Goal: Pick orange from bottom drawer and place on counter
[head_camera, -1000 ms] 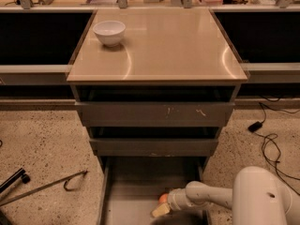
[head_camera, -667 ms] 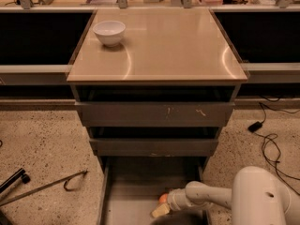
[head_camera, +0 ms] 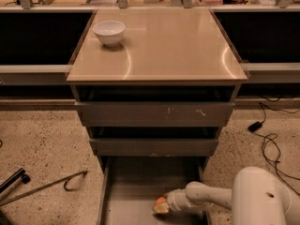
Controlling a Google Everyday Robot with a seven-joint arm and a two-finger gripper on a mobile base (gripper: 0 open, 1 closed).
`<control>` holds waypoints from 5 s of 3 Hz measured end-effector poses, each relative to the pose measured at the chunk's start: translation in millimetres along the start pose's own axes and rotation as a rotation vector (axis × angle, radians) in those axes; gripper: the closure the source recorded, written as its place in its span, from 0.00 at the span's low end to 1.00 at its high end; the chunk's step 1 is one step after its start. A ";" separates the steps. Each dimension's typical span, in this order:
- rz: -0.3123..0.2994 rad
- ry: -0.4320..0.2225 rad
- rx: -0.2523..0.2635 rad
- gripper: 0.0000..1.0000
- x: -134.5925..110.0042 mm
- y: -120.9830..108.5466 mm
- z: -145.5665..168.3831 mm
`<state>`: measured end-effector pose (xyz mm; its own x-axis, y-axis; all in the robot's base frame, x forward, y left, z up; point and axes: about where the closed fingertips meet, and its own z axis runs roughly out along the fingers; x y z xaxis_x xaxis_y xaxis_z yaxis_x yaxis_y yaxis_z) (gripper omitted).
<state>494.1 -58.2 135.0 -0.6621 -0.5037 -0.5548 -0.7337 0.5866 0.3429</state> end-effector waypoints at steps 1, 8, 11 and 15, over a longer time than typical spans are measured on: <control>0.000 0.000 0.000 0.66 -0.1 0.0 -0.1; -0.055 -0.402 -0.331 1.00 -159.2 28.0 -196.2; -0.218 -0.466 -0.336 1.00 -272.2 105.8 -330.9; -0.341 -0.423 -0.167 1.00 -306.7 140.4 -407.0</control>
Offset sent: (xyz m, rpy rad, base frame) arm 0.0153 -0.0172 0.0645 0.1327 0.0685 -0.0234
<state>532.0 -79.5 661.9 -0.2898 -0.3287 -0.8989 -0.9322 0.3098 0.1873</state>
